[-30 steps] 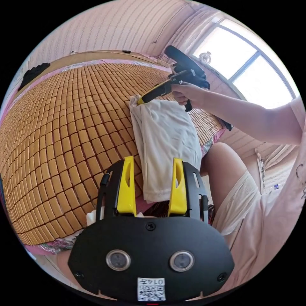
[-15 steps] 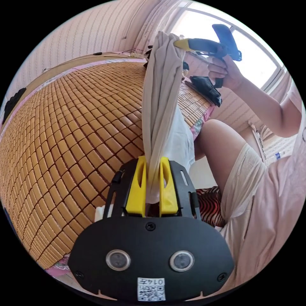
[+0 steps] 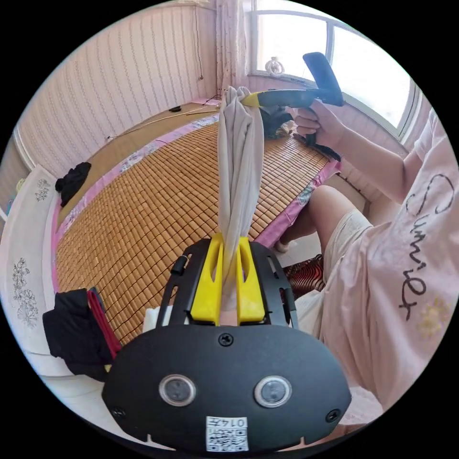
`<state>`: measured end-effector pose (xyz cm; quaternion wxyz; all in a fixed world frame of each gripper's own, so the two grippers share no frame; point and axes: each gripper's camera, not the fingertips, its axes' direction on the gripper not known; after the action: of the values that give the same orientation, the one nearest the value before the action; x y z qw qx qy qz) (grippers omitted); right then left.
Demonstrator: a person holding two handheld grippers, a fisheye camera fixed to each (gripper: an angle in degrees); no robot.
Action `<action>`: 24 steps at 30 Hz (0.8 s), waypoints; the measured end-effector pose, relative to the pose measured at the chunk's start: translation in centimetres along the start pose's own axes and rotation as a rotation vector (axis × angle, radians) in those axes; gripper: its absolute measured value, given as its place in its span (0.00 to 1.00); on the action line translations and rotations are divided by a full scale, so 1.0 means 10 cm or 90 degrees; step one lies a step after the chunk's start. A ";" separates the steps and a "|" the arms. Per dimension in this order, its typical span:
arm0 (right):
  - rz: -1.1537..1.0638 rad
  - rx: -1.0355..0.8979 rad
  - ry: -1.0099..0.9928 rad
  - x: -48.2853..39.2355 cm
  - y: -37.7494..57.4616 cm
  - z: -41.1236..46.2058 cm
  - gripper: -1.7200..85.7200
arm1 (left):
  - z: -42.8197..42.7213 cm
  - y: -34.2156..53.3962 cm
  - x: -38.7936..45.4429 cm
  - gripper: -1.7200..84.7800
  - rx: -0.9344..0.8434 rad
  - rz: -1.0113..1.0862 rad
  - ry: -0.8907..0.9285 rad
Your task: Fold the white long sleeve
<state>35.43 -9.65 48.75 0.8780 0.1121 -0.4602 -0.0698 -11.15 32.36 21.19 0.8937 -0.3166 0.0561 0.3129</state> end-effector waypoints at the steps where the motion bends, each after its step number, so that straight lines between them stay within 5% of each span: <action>1: -0.008 0.005 -0.007 -0.04 -0.05 0.04 0.04 | -0.09 0.04 -0.03 0.07 0.001 -0.012 -0.008; 10: -0.140 0.041 -0.151 -0.79 -1.01 1.04 0.04 | -1.14 0.84 -0.61 0.07 -0.016 -0.210 -0.144; 16: -0.120 -0.034 -0.263 -1.10 -2.24 2.51 0.06 | -1.48 1.42 -1.79 0.11 -0.034 -0.396 -0.213; 22: -0.044 -0.276 -0.029 -1.27 -2.68 4.34 0.09 | -1.22 2.61 -2.82 0.15 0.006 -0.749 -0.317; 24: -0.063 -0.256 -0.085 -1.16 -2.41 4.31 0.08 | -1.12 2.92 -2.68 0.15 0.066 -0.792 -0.340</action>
<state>-7.10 -35.98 57.07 0.8458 -0.0476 -0.4879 -0.2105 -48.80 29.26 4.82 0.9045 -0.1589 -0.3441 -0.1954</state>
